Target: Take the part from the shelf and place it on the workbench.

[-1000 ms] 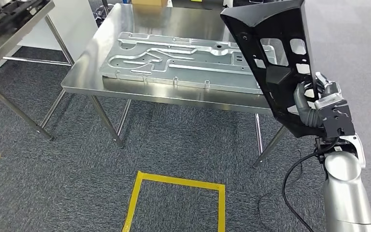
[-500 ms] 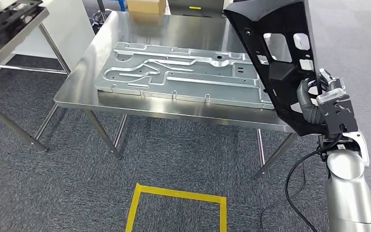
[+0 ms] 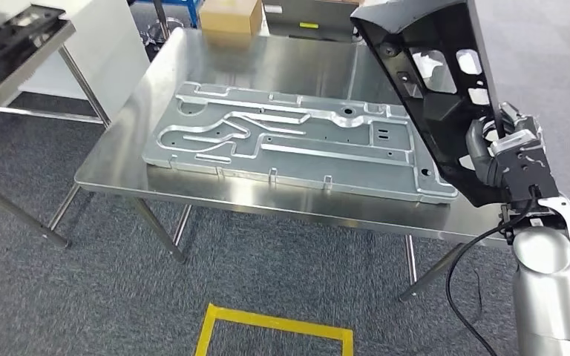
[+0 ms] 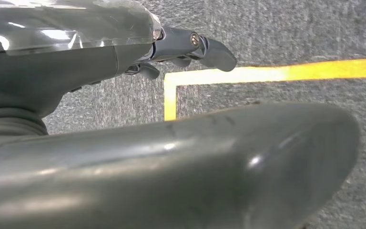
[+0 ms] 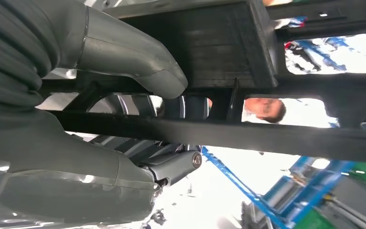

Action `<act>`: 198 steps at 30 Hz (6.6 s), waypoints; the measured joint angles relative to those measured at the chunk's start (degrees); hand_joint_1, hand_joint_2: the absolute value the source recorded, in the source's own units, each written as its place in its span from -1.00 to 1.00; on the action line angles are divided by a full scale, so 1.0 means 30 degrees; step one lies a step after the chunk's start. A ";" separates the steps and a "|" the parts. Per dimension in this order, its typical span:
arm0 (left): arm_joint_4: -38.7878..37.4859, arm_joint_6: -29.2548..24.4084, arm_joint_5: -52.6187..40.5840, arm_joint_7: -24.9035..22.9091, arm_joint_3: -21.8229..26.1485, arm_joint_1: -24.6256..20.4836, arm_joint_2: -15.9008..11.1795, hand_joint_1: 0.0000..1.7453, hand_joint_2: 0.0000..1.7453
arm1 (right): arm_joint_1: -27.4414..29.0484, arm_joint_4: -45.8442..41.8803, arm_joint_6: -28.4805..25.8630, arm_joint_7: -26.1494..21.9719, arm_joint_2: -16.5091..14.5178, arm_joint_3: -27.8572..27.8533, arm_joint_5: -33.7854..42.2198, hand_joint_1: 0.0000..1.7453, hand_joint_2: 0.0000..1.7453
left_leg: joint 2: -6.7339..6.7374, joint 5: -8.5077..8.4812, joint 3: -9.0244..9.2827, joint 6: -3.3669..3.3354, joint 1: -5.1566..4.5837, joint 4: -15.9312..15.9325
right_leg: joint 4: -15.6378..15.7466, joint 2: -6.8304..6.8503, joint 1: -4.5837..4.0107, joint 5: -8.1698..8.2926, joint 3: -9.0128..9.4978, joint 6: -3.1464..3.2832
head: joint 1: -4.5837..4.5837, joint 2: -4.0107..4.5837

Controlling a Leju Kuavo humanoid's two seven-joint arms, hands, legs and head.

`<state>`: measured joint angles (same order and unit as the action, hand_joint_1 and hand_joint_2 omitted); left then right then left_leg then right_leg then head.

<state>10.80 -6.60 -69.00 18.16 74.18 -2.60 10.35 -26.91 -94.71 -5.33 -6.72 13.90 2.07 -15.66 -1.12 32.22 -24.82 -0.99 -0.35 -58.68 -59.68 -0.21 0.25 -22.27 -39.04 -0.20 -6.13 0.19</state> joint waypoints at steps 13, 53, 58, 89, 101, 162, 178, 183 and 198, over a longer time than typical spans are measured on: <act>0.0020 0.0107 0.0040 -0.0446 0.0022 0.0058 -0.0120 -1.00 -1.00 | 0.0910 -0.0104 0.0044 0.0115 -0.0004 -0.0016 -0.0359 1.00 1.00 | 0.0218 -0.3104 -0.4980 -0.0035 -0.0105 -0.0923 | 0.0372 -0.0280 0.0060 -0.3416 0.4314 0.0166 | -0.0018 -0.0004; 0.0020 0.0288 -0.0727 -0.0743 -0.0091 -0.0498 -0.0206 -1.00 -1.00 | -0.4860 0.9820 0.0359 0.1827 -0.4429 0.4901 -0.9553 1.00 1.00 | 0.0249 -0.2509 -0.3168 -0.0184 0.0281 0.0093 | -0.5088 0.0044 0.0289 -0.3760 -0.0751 -0.0570 | -0.0033 -0.0002; 0.0020 0.0177 -0.0780 -0.0973 -0.0095 -0.0552 -0.0184 -1.00 -1.00 | -0.5445 1.1949 0.0299 0.1752 -0.5791 0.5486 -1.0762 1.00 1.00 | 0.0159 -0.2322 -0.2965 -0.0075 0.0118 0.0084 | -0.0490 0.0050 0.0028 -0.0936 0.0945 0.0100 | -0.0036 -0.0004; 0.0020 -0.0286 -0.0426 -0.2120 -0.0027 -0.0803 -0.0082 -1.00 -1.00 | -0.6735 1.8057 0.0419 0.1772 -0.9140 0.7302 -1.2260 -1.00 1.00 | 0.0190 -0.2242 -0.2974 0.0362 0.0440 0.0064 | -0.0247 0.0048 0.0114 -0.0899 0.0882 -0.0081 | -0.0040 -0.0002; 0.0020 -0.0086 -0.0390 -0.2096 -0.0022 -0.0790 -0.0078 -1.00 -1.00 | -0.5419 1.4947 0.2593 0.2306 -0.9165 0.6224 -0.8145 -1.00 1.00 | 0.0268 -0.0689 -0.5039 0.0920 0.0460 -0.4322 | 0.0343 -0.0037 -0.0099 -0.0984 0.1386 0.0788 | -0.0045 -0.0004; 0.0020 0.0745 -0.0241 -0.0435 0.0408 -0.0554 0.0242 -1.00 -1.00 | 1.6128 -1.1516 -0.5967 -0.4246 -0.2118 -0.2324 -0.2395 -1.00 -1.00 | 0.0357 -0.0070 -0.3976 0.0941 0.0396 -0.4958 | 0.0502 0.0723 0.0154 -0.1045 0.1565 0.0500 | -0.0076 -0.0002; 0.0020 0.0206 0.0116 -0.0523 0.0419 -0.0726 0.0332 -1.00 -1.00 | 1.8207 -1.1059 -0.6512 -0.3885 -0.3100 -0.4162 -0.8297 -1.00 -1.00 | -0.0150 -0.2918 -0.2895 -0.0336 0.0006 0.0864 | -0.3720 -0.0027 0.0281 -0.3029 0.1626 -0.0440 | -0.0076 -0.0004; 0.0020 -0.0474 0.0372 -0.0281 0.0468 -0.0789 0.0741 -1.00 -1.00 | 1.7996 -1.0260 -0.6501 -0.3579 -0.3346 -0.3821 -0.8836 -1.00 -1.00 | -0.1201 -0.3815 -0.3919 0.0148 -0.0060 0.0420 | 0.1316 -0.1382 0.0240 -0.3306 0.4890 -0.0051 | -0.0095 -0.0002; 0.0047 0.0849 0.0530 0.1009 0.0911 -0.0299 0.0208 -1.00 -1.00 | 1.7939 -0.7438 -0.4837 -0.2479 -0.4223 -0.3295 -0.9728 -1.00 -1.00 | 0.1470 -0.0737 -0.0112 0.0489 0.0118 0.1101 | 0.0731 0.2339 0.0244 -0.1053 0.2059 -0.0051 | -0.0097 -0.0004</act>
<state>10.94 -4.05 -67.41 21.18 76.91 -3.49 10.98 26.91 -117.02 -19.84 -14.15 1.23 -7.81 -44.84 3.29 30.01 -25.15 0.47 0.01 -55.38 -57.49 6.81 0.99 -25.42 -32.86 -0.36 -6.42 0.17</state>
